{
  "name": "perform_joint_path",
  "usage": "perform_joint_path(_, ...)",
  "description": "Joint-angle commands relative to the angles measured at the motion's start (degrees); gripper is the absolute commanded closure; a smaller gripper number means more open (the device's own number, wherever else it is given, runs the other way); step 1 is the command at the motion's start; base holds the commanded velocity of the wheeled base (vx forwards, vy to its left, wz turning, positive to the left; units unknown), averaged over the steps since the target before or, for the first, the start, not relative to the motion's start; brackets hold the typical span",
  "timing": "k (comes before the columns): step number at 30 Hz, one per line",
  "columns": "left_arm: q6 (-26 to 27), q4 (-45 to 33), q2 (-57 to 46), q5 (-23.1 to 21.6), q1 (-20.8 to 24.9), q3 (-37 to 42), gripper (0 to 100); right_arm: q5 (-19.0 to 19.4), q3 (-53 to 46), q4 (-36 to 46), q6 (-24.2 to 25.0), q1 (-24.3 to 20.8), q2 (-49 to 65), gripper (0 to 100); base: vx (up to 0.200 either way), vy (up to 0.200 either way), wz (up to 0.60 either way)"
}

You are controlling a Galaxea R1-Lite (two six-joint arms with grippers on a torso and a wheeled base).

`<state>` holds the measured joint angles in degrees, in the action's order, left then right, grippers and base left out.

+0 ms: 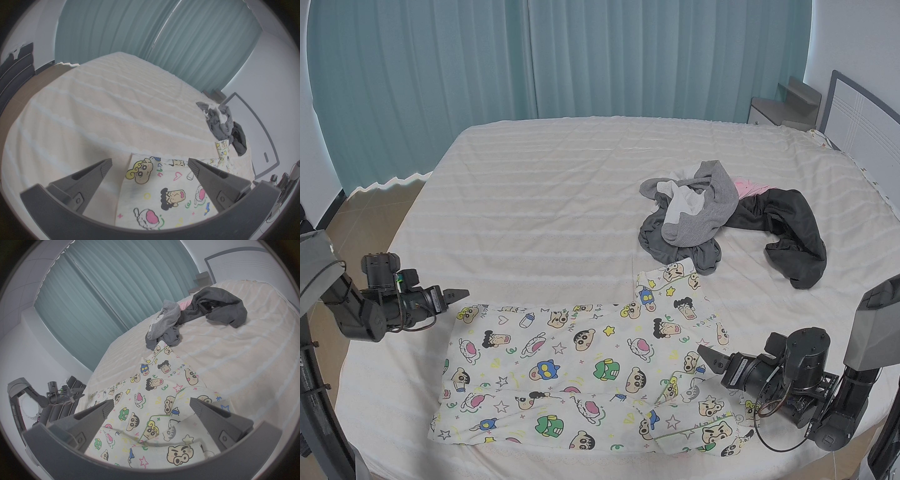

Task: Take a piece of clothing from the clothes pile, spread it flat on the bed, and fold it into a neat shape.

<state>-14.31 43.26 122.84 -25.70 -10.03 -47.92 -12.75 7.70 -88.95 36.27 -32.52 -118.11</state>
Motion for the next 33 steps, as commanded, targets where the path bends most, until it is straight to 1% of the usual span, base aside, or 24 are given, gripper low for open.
perform_joint_path(1, 1.8, -3.1, 9.0, 1.9, 3.1, -7.2, 0, 1.8, 0.5, -0.6, -0.7, 1.1, -0.4, 0, 0.000, 0.000, 0.00)
perform_joint_path(5, 1.8, -4.9, 9.5, 1.9, 3.7, -8.2, 0, 3.0, 0.6, -0.6, -1.2, 2.5, -0.4, 0, 0.000, 0.000, 0.00)
perform_joint_path(6, 1.8, -5.0, 10.0, 1.9, 4.1, -8.7, 0, 4.1, 1.9, -0.5, -1.3, 4.0, -0.4, 0, 0.000, 0.000, 0.00)
perform_joint_path(8, 1.8, -5.1, 10.5, 2.0, 4.2, -9.3, 0, 4.8, 2.7, 0.0, -1.3, 5.4, -0.7, 0, 0.000, 0.000, 0.00)
perform_joint_path(12, 1.8, -5.1, 10.8, 1.9, 4.4, -9.5, 0, 5.7, 4.4, 1.6, -1.3, 6.6, -1.1, 0, 0.000, 0.000, 0.00)
perform_joint_path(15, 1.7, -5.2, 10.9, 1.7, 4.8, -9.4, 0, 6.6, 7.1, 3.8, -1.6, 7.8, -0.7, 0, 0.000, 0.000, 0.00)
perform_joint_path(16, 1.5, -5.2, 10.9, 1.6, 5.0, -9.3, 0, 7.7, 9.3, 6.1, -1.7, 8.7, -0.5, 0, 0.000, 0.000, 0.00)
perform_joint_path(17, 1.5, -5.2, 10.9, 1.6, 5.1, -9.0, 100, 8.6, 10.8, 7.9, -1.8, 9.3, -0.5, 0, 0.000, 0.000, 0.00)
perform_joint_path(20, 1.4, -5.1, 10.9, 1.6, 5.2, -8.9, 100, 12.1, 17.6, 16.3, -1.9, 11.3, -0.7, 0, 0.000, 0.000, 0.00)
perform_joint_path(21, 1.4, -5.1, 10.9, 1.6, 5.2, -8.9, 100, 12.6, 18.8, 17.7, -1.9, 11.6, -0.8, 0, 0.000, 0.000, 0.00)
perform_joint_path(23, 1.4, -5.0, 10.6, 1.9, 5.2, -8.9, 100, 15.4, 27.1, 26.3, -2.6, 14.1, -1.8, 0, 0.000, 0.000, 0.00)
perform_joint_path(24, 1.4, -5.0, 10.6, 2.0, 5.1, -8.9, 100, 15.6, 27.7, 26.8, -2.7, 14.2, -1.9, 0, 0.000, 0.000, 0.00)
perform_joint_path(25, 1.0, -4.9, 10.5, 2.4, 5.1, -8.9, 100, 17.6, 34.6, 34.6, -4.5, 16.4, -3.3, 0, 0.000, 0.000, 0.00)
perform_joint_path(27, -0.3, -4.9, 10.4, 2.5, 5.1, -8.9, 100, 20.0, 40.8, 41.2, -6.1, 18.3, -4.4, 0, 0.000, 0.000, 0.00)
perform_joint_path(29, -0.3, -4.9, 10.4, 2.5, 5.1, -8.9, 100, 20.0, 40.8, 41.2, -6.1, 18.3, -4.4, 0, 0.000, 0.000, 0.00)
perform_joint_path(30, -2.2, -4.8, 9.3, 2.6, 5.1, -8.9, 100, 23.6, 48.8, 48.8, -7.0, 20.4, -7.7, 0, 0.000, 0.000, 0.00)
perform_joint_path(33, -3.1, -4.8, 8.2, 3.3, 5.1, -8.9, 100, 25.8, 55.0, 52.2, -8.0, 21.4, -12.6, 0, 0.000, 0.000, 0.00)
